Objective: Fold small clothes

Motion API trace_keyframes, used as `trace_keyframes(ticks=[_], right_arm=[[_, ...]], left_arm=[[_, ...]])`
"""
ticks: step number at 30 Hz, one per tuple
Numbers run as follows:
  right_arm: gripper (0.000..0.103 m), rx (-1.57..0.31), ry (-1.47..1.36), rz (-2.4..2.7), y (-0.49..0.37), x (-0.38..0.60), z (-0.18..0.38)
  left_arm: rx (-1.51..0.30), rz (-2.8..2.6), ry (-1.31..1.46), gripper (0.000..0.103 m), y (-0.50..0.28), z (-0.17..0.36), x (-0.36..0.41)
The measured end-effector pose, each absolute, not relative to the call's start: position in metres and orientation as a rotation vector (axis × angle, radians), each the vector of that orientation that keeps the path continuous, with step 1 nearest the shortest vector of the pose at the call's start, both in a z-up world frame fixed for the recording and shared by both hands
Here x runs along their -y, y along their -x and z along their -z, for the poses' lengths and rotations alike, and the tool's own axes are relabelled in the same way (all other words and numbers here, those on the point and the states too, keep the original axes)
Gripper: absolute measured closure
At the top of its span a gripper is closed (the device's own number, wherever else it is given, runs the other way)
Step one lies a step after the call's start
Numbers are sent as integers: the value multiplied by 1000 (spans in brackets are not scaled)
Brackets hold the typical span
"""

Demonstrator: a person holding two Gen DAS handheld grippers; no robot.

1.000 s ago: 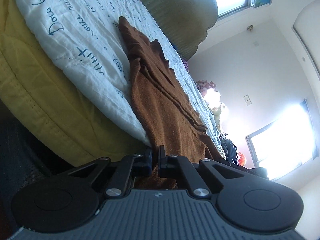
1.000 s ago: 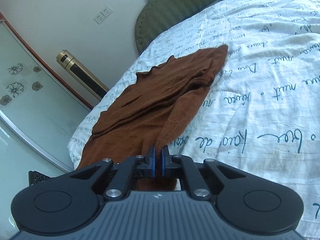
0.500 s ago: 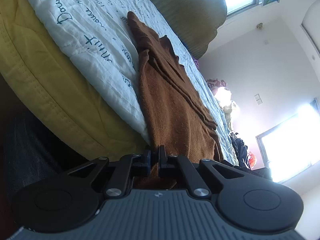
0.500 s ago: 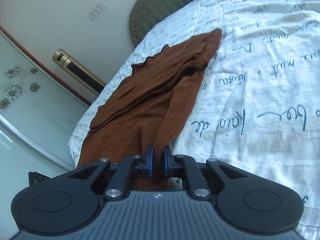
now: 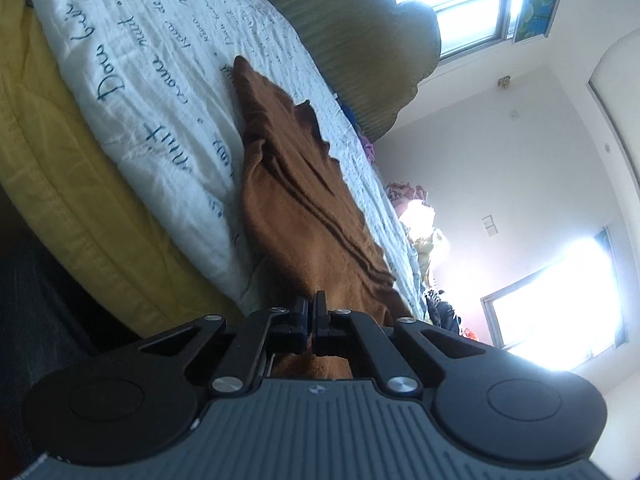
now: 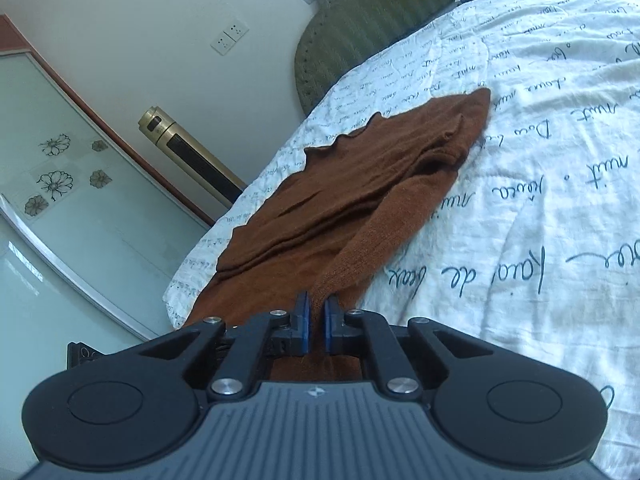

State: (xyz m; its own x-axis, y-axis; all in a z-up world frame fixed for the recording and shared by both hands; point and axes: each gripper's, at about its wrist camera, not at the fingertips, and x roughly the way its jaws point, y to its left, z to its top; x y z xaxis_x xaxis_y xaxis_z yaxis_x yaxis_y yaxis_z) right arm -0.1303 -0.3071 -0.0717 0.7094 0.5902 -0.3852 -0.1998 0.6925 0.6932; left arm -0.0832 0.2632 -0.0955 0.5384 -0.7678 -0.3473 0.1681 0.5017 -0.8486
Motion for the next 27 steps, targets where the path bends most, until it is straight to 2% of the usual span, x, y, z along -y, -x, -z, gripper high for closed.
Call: trace_keyframes(ticks=[10,16,19,22,24,25,27], right_arm=[[97,-554,-678,-408,101,341,41],[97,-641,-679,-280,68,356,79],[93,-707,-703,-291,57,357,104],[76,-709,-712,-297,67,355,106],[10,-696,-687,-316,84,352,98],[3,-670,-674,-338,95,350,94],[3,-675,-660,-368,113,346,92]], left_arm=[[-761,623,822,103,19,66,-256],[-834,540,793,103,-23,91,-251],[-893,545,778,103,-37,117,-245],[-855,578,799,101,-19,117,-250],[-846,611,792,91,2,113,-253],[-850,632,785,88,12,113,-254],[-874,664,782,88,33,121,-256]])
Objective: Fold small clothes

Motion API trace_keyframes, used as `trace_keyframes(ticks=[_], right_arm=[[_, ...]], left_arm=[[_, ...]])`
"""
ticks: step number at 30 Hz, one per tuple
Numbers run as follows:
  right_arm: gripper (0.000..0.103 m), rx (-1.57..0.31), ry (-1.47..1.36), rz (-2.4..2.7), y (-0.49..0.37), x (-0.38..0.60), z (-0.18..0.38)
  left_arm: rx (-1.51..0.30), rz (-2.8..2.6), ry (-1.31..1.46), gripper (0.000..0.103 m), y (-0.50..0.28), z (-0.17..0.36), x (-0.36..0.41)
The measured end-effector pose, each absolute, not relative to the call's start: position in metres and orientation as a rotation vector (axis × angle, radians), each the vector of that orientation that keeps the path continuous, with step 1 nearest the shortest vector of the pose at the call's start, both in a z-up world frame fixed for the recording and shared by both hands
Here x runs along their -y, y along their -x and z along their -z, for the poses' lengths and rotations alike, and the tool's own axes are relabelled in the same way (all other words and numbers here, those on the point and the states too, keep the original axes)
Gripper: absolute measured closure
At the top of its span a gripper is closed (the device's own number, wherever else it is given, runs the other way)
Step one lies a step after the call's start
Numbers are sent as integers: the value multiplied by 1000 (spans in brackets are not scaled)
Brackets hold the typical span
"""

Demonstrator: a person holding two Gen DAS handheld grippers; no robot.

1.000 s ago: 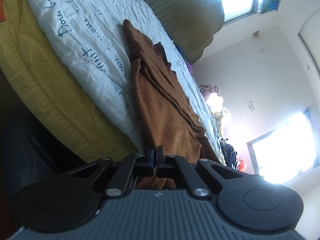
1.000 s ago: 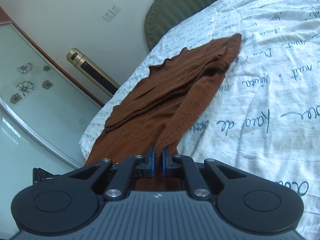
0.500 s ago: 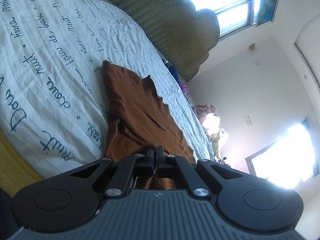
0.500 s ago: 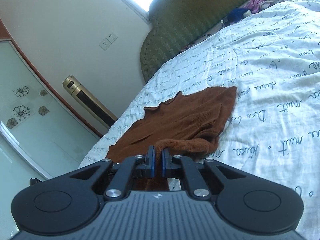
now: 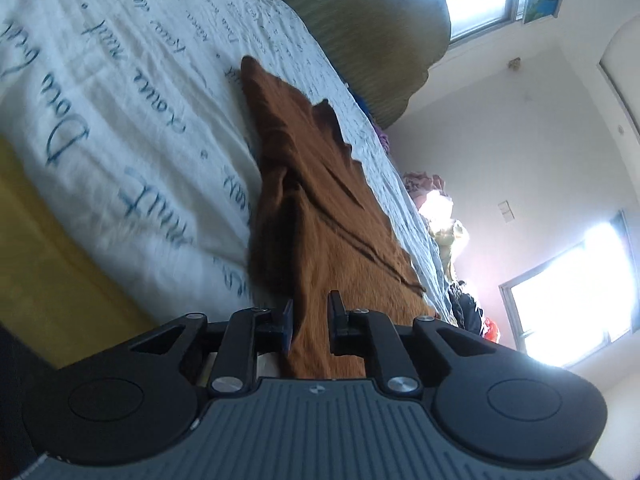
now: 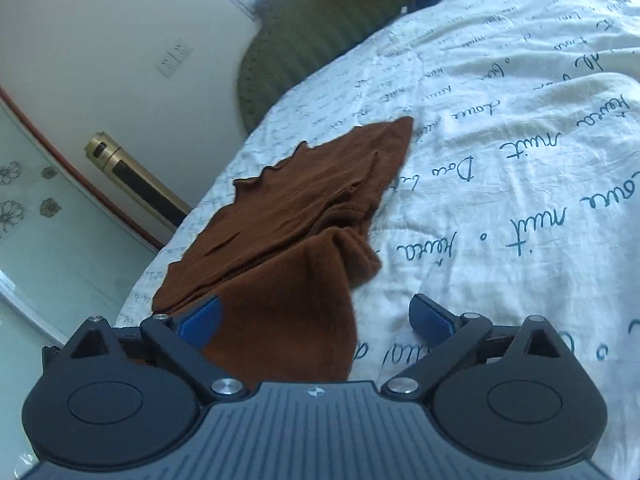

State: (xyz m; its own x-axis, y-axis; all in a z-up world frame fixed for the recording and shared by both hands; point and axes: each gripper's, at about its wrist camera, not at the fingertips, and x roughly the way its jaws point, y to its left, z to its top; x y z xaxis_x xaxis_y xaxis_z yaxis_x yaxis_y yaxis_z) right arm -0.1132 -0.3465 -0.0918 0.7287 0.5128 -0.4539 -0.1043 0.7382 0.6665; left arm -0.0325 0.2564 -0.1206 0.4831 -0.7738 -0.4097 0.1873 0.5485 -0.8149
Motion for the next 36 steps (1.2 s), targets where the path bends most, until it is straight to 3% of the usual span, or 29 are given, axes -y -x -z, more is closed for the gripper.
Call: trace_keyframes(ticks=[8,18,22,25,26,28,30,32,36], right_arm=[[3,-639,-716,-394,177,338,106],[3,-652,-708,-417,206,325,105],[4,-646,-741,-403,211,327,106],[6,-644,-771,-412,212,326,108],[10,-646,-759,-407,212,323,108],[28,-657,-795,-402,208,323,113],[72,-690,-864,-404,200,325,124],[89,-711,-888,-388,195,327,135],[98,-696,-898,-373,197,330,137]], left_arm=[[-881,783,918,88,72,165,-264],[-881,828,925,88,87,167,-260],[-870,823,918,98,84,166,-259],[-862,816,906,99,80,162,-253],[-865,807,894,99,79,161,-251],[-870,801,893,100,78,161,-250],[-868,788,891,100,78,162,-250],[-880,771,897,100,78,164,-250],[-884,737,898,101,80,167,-250]])
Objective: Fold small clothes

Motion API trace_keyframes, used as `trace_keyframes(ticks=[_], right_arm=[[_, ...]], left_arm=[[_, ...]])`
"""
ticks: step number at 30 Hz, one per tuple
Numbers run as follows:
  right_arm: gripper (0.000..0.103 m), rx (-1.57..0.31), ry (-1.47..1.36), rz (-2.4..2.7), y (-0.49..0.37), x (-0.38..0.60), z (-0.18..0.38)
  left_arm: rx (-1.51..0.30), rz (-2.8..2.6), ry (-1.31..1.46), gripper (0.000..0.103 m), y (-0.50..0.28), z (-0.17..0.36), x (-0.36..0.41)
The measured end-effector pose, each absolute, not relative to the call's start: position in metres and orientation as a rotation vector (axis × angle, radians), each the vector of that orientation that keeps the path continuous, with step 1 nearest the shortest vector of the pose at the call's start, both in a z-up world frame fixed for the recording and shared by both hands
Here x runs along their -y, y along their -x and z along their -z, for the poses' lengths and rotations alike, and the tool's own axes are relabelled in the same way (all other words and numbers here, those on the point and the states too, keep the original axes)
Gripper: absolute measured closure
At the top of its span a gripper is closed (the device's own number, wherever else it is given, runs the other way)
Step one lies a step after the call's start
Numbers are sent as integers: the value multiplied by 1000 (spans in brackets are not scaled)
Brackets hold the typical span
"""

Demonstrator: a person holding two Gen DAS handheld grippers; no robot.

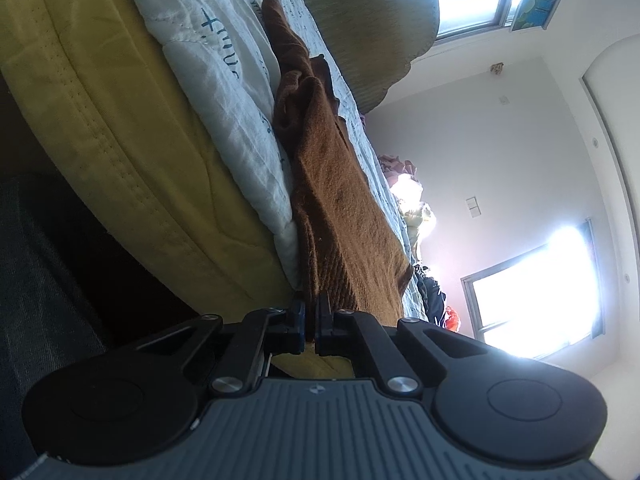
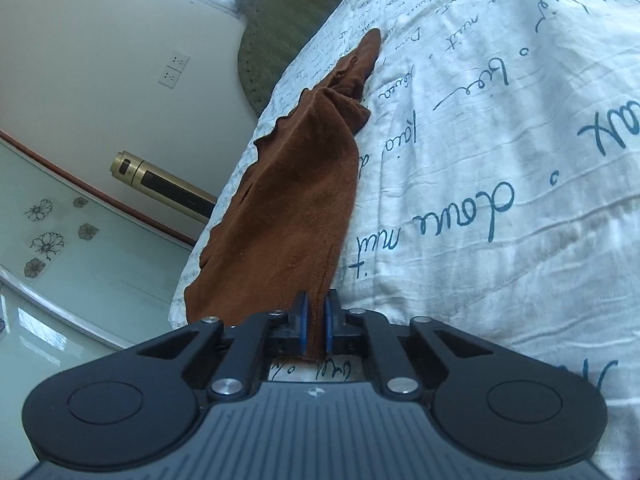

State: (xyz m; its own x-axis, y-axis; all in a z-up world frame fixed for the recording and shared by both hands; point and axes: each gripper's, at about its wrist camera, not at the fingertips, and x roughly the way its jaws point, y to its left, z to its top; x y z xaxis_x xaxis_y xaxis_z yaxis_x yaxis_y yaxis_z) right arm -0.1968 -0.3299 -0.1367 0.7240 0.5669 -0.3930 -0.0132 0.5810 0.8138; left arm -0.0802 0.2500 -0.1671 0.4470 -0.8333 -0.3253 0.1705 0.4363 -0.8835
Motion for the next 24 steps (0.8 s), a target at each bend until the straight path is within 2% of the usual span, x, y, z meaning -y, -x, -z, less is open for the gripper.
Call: trace_keyframes(ticks=[13,24], right_arm=[[99,-527,-867,-375,241,333,85],[99,-500,-932,-350,261,343,76]], left_arm=[[-761,708,862,101,119,116,-238],[-843,752,864,101,155,108,-223]])
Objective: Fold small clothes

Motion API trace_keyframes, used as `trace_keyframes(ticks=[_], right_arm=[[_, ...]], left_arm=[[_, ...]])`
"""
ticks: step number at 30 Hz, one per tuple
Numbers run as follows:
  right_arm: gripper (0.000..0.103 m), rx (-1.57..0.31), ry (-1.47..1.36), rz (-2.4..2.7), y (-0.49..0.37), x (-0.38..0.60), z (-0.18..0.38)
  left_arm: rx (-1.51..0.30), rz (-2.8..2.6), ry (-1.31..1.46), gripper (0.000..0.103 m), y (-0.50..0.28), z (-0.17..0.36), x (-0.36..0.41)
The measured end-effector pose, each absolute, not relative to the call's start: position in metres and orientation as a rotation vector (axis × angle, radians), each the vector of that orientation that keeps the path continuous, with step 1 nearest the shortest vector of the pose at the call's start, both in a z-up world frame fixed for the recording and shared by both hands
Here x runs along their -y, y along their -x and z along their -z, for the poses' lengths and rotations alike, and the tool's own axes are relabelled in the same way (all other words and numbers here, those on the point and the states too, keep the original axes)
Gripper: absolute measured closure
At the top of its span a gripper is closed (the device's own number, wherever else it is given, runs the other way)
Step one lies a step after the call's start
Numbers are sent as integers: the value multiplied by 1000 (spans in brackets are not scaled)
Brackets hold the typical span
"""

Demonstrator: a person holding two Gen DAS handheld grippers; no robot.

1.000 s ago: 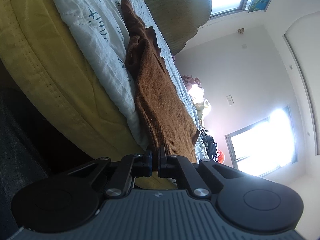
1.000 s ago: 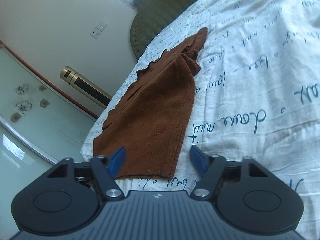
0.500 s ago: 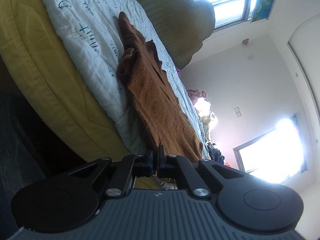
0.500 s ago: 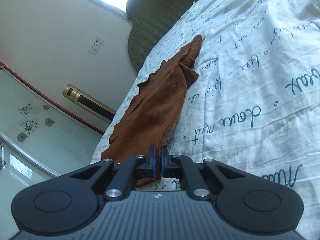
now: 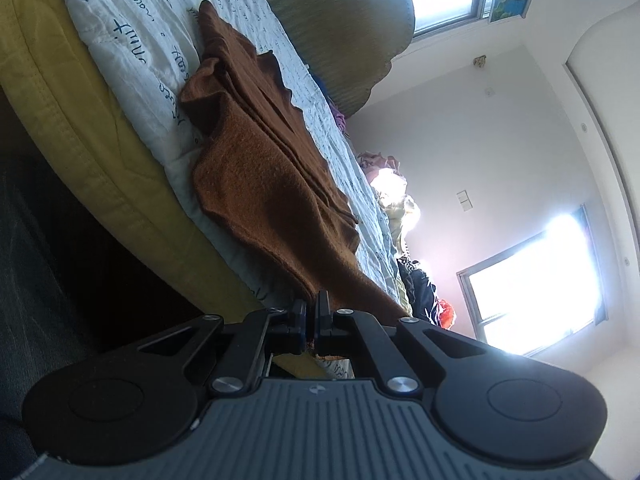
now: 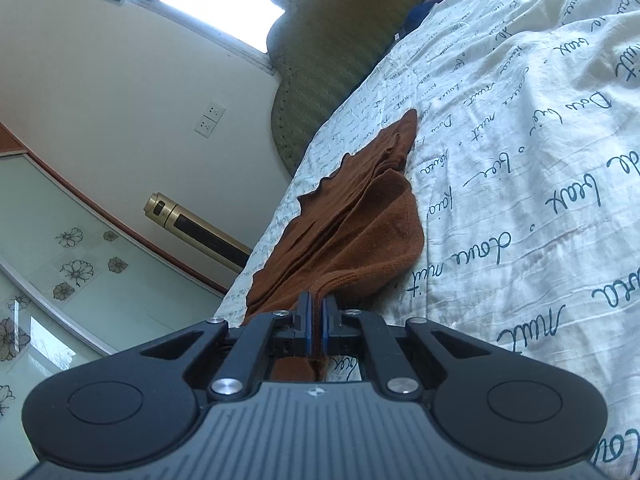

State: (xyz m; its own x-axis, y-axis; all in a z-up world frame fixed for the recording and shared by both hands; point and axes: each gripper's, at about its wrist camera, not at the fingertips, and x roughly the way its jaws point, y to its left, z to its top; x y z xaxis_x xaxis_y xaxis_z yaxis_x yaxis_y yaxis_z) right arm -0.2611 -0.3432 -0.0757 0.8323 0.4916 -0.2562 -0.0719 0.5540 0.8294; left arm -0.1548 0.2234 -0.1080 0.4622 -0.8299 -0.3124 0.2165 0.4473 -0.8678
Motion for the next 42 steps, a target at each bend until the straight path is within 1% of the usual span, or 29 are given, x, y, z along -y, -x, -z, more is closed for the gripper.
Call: trace_keyframes(ticks=[4,10,14,17,20,23,31,36,42], right_arm=[[99,-471,-947,-331,284,339,65],[99,-485,-983,-335,301,325,70],[99,-506,-977,-333,271,330,74],[99,-518,-959,-327,238,343,71],[99,-527,-944,-325,196,360,67],[99,-568,-934,-318,150,370,70],[99,-633,-1012,-337,31,373,84],[99,-658,-1060,-323,-18,372,89],[98,-708,-1075,-296,-65,379,88]], left_arm=[[-835,771,886,101,163,97,-228],[-847,802,886,101,172,87,-227],[-823,784,918,101,159,86,-231],[-761,748,959,101,142,80,-245],[-681,712,989,101,114,71,-255],[-645,673,1023,101,75,71,-255],[-703,537,1062,101,-37,75,-243],[-763,464,1083,101,-99,76,-238],[-849,414,1019,101,-154,77,-225]])
